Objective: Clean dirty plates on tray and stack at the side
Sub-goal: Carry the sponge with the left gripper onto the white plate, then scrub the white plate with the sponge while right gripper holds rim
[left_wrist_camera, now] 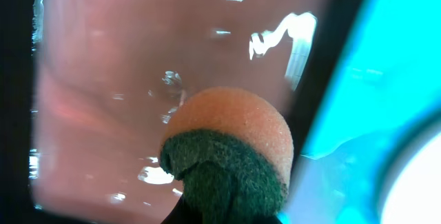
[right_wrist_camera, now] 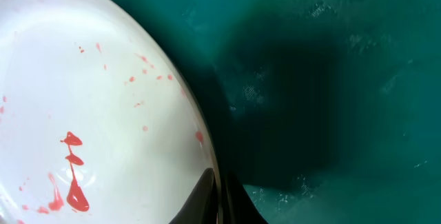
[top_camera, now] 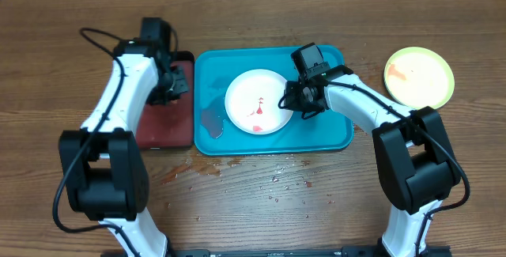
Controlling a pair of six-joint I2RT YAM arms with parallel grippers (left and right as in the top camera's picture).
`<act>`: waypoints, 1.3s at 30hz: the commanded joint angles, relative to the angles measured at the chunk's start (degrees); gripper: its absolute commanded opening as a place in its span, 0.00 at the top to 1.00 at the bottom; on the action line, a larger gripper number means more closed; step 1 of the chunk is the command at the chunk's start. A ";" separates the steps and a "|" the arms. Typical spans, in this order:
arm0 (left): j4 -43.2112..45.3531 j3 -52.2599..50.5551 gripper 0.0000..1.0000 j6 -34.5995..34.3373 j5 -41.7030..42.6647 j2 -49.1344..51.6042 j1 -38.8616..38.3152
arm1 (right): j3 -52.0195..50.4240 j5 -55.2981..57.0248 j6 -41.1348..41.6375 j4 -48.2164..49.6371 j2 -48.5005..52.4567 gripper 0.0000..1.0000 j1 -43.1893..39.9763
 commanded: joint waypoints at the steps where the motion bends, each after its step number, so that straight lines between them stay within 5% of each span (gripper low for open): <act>1: 1.40 1.31 0.96 0.61 2.40 -5.60 -5.25 | -0.26 -1.22 6.56 0.68 0.50 0.96 0.33; 15: 10.34 1.27 0.96 -5.81 3.82 1.46 -20.52 | -0.26 -5.05 8.59 2.23 0.50 0.96 0.33; 39: 17.49 1.22 0.96 -6.01 11.32 13.20 -21.97 | -0.26 -5.73 8.35 2.12 0.50 0.96 0.33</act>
